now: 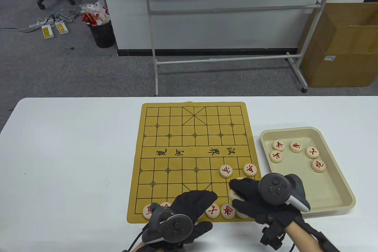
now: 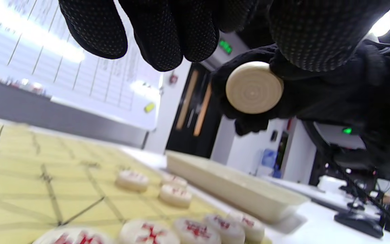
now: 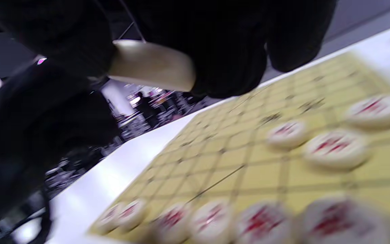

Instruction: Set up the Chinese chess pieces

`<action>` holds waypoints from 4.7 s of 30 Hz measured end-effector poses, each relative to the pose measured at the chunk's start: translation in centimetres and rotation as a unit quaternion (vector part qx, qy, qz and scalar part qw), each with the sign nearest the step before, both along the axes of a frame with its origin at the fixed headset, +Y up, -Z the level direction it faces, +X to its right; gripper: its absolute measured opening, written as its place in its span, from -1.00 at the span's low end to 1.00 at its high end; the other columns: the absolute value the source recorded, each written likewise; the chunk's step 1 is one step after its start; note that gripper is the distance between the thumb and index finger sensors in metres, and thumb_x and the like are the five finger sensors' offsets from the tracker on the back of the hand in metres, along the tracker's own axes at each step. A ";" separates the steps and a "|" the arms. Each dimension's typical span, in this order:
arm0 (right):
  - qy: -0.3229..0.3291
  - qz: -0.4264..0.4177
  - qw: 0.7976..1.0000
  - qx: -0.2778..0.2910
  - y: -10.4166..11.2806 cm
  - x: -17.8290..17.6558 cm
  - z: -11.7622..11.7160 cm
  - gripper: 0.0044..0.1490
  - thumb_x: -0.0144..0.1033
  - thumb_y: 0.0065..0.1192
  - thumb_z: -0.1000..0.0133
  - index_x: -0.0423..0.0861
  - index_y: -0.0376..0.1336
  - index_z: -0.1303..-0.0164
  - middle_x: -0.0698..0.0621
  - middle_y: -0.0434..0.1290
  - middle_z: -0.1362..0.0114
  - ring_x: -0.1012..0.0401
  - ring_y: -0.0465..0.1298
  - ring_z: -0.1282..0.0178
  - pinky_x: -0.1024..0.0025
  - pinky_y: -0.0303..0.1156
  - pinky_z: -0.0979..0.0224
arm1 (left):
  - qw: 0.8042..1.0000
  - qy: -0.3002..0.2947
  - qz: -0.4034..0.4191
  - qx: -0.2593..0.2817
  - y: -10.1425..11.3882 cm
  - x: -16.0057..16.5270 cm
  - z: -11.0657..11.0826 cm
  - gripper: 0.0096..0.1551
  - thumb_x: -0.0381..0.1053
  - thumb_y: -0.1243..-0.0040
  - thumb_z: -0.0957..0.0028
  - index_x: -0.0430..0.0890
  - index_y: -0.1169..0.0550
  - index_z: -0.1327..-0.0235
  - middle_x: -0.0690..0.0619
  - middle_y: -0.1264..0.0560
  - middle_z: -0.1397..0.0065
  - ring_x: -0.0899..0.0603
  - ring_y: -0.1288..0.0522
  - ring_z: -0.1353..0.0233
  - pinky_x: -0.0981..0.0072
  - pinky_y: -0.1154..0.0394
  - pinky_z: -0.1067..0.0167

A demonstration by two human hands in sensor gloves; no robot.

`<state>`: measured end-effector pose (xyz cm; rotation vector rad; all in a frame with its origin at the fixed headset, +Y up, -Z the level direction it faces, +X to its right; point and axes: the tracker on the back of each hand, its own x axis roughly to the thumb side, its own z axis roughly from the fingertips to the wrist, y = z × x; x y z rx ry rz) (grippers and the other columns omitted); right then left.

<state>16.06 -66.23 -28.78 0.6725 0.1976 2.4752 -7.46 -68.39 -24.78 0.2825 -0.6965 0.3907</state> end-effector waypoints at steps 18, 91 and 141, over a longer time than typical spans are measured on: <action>-0.012 0.023 0.989 0.146 -2.1 -1.8 2.9 0.01 0.11 0.22 -0.06 -0.23 0.13 -0.61 -0.24 0.44 -0.49 -0.08 0.58 -0.31 -0.20 0.33 -0.50 | 0.975 0.147 0.000 0.164 6.6 -7.1 -3.6 -0.46 0.17 -0.46 0.39 0.29 -0.67 0.04 0.19 -0.69 -0.20 0.03 -0.74 -0.19 0.03 -0.62 -0.31; -0.221 0.030 0.963 0.149 4.1 7.2 -6.0 -0.12 -0.09 0.34 -0.08 -0.14 0.18 -0.61 -0.22 0.33 -0.63 -0.16 0.42 -0.55 -0.25 0.19 -0.60 | 0.994 0.083 -0.048 -0.060 -0.9 -2.2 -2.1 -0.05 0.36 -0.11 0.19 0.06 -0.24 -0.51 0.03 -0.25 -0.64 -0.19 -0.28 -0.63 -0.22 -0.30 -0.49; 0.020 0.018 0.999 0.021 -1.3 -0.7 -0.2 0.00 0.19 0.27 -0.01 -0.25 0.28 -0.50 -0.22 0.49 -0.41 -0.08 0.54 -0.27 -0.27 0.23 -0.56 | 0.994 0.045 -0.062 0.076 -0.1 0.4 0.8 -0.07 0.31 -0.20 0.23 0.15 -0.23 -0.49 0.09 -0.33 -0.53 -0.11 -0.37 -0.52 -0.11 -0.39 -0.46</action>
